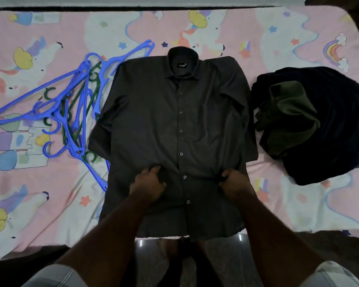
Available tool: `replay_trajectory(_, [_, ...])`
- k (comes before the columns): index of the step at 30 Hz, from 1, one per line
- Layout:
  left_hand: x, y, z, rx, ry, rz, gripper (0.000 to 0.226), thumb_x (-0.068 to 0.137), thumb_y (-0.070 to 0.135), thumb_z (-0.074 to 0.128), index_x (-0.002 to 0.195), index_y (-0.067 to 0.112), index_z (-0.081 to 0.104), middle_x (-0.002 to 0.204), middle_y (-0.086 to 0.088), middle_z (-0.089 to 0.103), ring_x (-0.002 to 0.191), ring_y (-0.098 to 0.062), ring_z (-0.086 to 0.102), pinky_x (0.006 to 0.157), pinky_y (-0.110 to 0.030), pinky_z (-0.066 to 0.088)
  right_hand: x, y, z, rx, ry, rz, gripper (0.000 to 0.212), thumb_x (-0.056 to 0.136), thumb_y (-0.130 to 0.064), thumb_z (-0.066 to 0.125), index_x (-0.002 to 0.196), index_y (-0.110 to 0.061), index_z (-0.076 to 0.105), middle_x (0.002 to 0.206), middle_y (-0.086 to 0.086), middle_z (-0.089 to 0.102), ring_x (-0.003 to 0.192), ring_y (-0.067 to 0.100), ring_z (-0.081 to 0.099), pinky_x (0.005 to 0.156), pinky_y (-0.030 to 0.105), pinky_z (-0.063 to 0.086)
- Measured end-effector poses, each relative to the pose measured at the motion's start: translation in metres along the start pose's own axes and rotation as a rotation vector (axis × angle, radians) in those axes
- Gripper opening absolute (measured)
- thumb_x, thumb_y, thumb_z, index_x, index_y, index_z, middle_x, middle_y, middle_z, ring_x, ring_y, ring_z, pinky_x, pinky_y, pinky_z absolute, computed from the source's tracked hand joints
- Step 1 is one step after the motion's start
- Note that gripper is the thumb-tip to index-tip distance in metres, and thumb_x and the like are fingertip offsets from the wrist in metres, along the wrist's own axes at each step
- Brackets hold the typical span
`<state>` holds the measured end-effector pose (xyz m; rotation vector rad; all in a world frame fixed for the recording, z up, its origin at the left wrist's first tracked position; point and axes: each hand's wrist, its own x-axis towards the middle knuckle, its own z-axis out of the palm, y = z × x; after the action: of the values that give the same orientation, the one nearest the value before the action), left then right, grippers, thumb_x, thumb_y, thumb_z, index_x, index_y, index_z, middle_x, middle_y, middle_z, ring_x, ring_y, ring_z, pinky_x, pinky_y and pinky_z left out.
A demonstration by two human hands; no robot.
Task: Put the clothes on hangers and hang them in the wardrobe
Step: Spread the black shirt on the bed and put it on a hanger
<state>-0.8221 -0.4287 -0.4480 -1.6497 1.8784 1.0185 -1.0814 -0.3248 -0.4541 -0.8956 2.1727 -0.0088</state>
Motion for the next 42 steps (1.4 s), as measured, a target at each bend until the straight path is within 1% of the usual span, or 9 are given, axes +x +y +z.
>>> replay_trajectory(7, [0.003,0.001,0.002,0.086,-0.032,0.059,0.072,0.095,0.049,0.056,0.157,0.044,0.02,0.158,-0.003,0.024,0.142,-0.034,0.028,0.111,-0.051,0.036,0.008,-0.023,0.014,0.104,-0.082,-0.031,0.062,0.076,-0.02,0.084,0.13,-0.011,0.056,0.119,0.012,0.067,0.116,0.03,0.062,0.097,0.034,0.049])
replay_trajectory(14, [-0.009,0.028,0.014,0.286,0.15,0.318,0.056,0.093,0.038,0.053,0.148,0.036,0.041,0.142,-0.001,0.047,0.125,-0.028,0.05,0.097,-0.039,0.045,0.01,-0.021,0.001,0.423,0.234,-0.099,0.019,0.087,-0.004,0.069,0.105,-0.009,0.072,0.106,0.006,0.073,0.103,0.023,0.067,0.081,0.015,0.038])
replay_trajectory(17, [-0.008,0.057,0.021,0.307,0.19,0.447,0.045,0.093,0.037,0.052,0.138,0.033,0.052,0.133,-0.001,0.055,0.119,-0.028,0.054,0.093,-0.037,0.048,0.008,-0.017,-0.001,0.377,0.319,-0.076,0.018,0.089,-0.008,0.067,0.106,-0.009,0.073,0.107,0.007,0.074,0.105,0.026,0.067,0.088,0.025,0.044])
replay_trajectory(21, [0.001,0.086,0.031,0.395,0.024,0.444,0.037,0.095,0.037,0.051,0.13,0.028,0.056,0.133,-0.003,0.054,0.125,-0.03,0.05,0.098,-0.039,0.044,0.004,-0.023,-0.001,0.306,0.392,-0.195,0.02,0.089,-0.004,0.064,0.107,-0.008,0.074,0.11,0.009,0.073,0.106,0.028,0.065,0.094,0.03,0.045])
replay_trajectory(29, [0.013,0.085,0.047,0.017,0.068,0.118,0.051,0.091,0.056,0.056,0.125,0.018,0.058,0.13,-0.012,0.059,0.119,-0.035,0.058,0.097,-0.04,0.05,-0.017,-0.002,0.013,0.256,-0.2,-0.207,0.014,0.093,-0.014,0.065,0.091,-0.024,0.075,0.083,-0.011,0.069,0.082,0.009,0.066,0.088,0.029,0.051])
replay_trajectory(33, [0.012,0.09,0.056,0.03,0.09,0.006,0.071,0.085,0.062,0.062,0.136,0.015,0.046,0.132,-0.012,0.054,0.121,-0.036,0.057,0.093,-0.042,0.049,-0.003,-0.015,0.012,0.463,-0.099,-0.039,0.013,0.096,-0.019,0.059,0.097,-0.027,0.069,0.085,0.003,0.074,0.078,0.021,0.071,0.08,0.043,0.06])
replay_trajectory(36, [0.013,0.095,0.059,0.118,0.065,0.115,0.045,0.097,0.041,0.053,0.133,0.015,0.048,0.132,-0.014,0.055,0.116,-0.036,0.06,0.091,-0.04,0.05,0.012,-0.031,0.019,0.598,-0.174,0.025,0.015,0.088,-0.023,0.064,0.102,-0.026,0.069,0.095,0.009,0.074,0.084,0.024,0.07,0.086,0.05,0.059])
replay_trajectory(39, [0.008,0.081,0.051,0.153,0.024,0.252,0.033,0.096,0.036,0.051,0.122,0.017,0.057,0.125,-0.012,0.063,0.112,-0.034,0.063,0.089,-0.038,0.05,0.024,-0.037,0.019,0.655,0.014,-0.021,0.036,0.086,-0.019,0.068,0.122,-0.02,0.068,0.117,-0.002,0.071,0.107,0.016,0.064,0.105,0.039,0.049])
replay_trajectory(42, [-0.001,0.057,0.044,0.262,-0.087,0.34,0.035,0.093,0.042,0.054,0.118,0.018,0.057,0.122,-0.01,0.065,0.113,-0.034,0.062,0.089,-0.037,0.05,0.013,-0.045,0.013,0.641,0.108,-0.063,0.038,0.09,-0.007,0.065,0.127,-0.017,0.066,0.126,-0.004,0.067,0.115,0.008,0.06,0.105,0.022,0.042])
